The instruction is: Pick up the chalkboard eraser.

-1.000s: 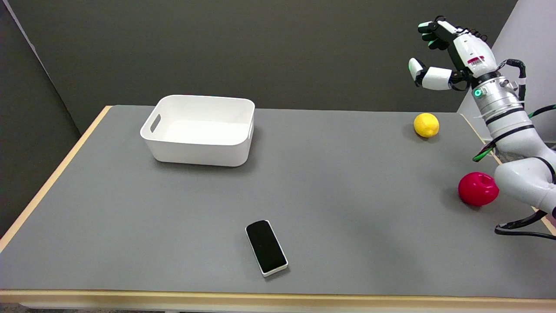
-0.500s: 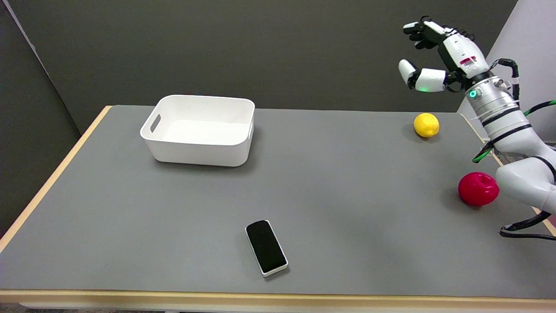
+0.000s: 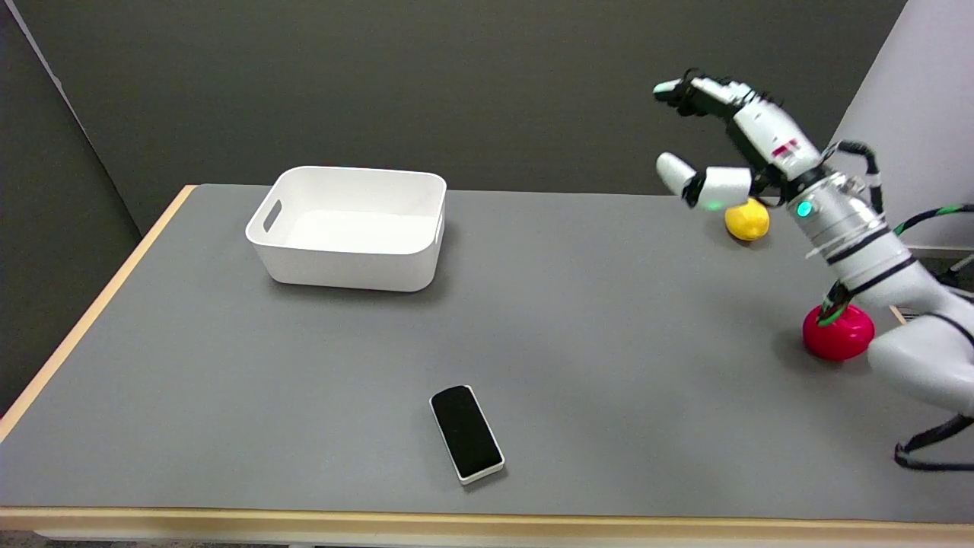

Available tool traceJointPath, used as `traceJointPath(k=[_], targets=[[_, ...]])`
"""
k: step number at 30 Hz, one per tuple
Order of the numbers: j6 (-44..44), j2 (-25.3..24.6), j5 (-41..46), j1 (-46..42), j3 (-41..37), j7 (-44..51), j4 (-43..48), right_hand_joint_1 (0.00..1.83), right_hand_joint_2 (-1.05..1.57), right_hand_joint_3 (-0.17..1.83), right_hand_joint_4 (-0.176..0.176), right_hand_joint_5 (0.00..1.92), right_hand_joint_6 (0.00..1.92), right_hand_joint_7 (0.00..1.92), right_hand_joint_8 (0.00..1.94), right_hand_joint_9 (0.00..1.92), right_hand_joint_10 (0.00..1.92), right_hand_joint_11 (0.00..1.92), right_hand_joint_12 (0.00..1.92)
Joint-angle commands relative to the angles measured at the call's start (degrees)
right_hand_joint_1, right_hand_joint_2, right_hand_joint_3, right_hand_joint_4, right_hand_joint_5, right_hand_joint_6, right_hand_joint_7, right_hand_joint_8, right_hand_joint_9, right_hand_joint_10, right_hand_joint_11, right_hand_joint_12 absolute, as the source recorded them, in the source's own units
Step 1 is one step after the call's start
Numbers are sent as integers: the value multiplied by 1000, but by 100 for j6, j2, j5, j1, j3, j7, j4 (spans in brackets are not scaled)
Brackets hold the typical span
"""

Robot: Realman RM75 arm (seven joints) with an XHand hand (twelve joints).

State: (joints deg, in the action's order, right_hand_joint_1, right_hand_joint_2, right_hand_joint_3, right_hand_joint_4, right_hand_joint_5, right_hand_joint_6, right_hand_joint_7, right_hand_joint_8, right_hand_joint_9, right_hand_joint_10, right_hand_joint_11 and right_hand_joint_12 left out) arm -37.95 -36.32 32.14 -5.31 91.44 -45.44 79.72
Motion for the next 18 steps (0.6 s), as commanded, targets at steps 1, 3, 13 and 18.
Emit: traceJointPath(k=[1, 3, 13, 18], targets=[[99, -513, -362, -1629, 291, 1143, 1468, 442, 609, 961, 26, 260, 529, 306, 409, 229, 742, 64, 1155], [45, -586, -360, -1609, 548, 1143, 1493, 455, 610, 960, 21, 257, 523, 301, 404, 221, 738, 59, 1150], [-181, -1698, 25, -1858, 1030, 3124, 1713, 428, 643, 922, -139, 146, 429, 338, 585, 161, 833, 0, 1161], [-184, -1691, 620, -1813, 984, 3810, 1914, 449, 635, 927, -170, 122, 438, 360, 655, 144, 825, -1, 1111]])
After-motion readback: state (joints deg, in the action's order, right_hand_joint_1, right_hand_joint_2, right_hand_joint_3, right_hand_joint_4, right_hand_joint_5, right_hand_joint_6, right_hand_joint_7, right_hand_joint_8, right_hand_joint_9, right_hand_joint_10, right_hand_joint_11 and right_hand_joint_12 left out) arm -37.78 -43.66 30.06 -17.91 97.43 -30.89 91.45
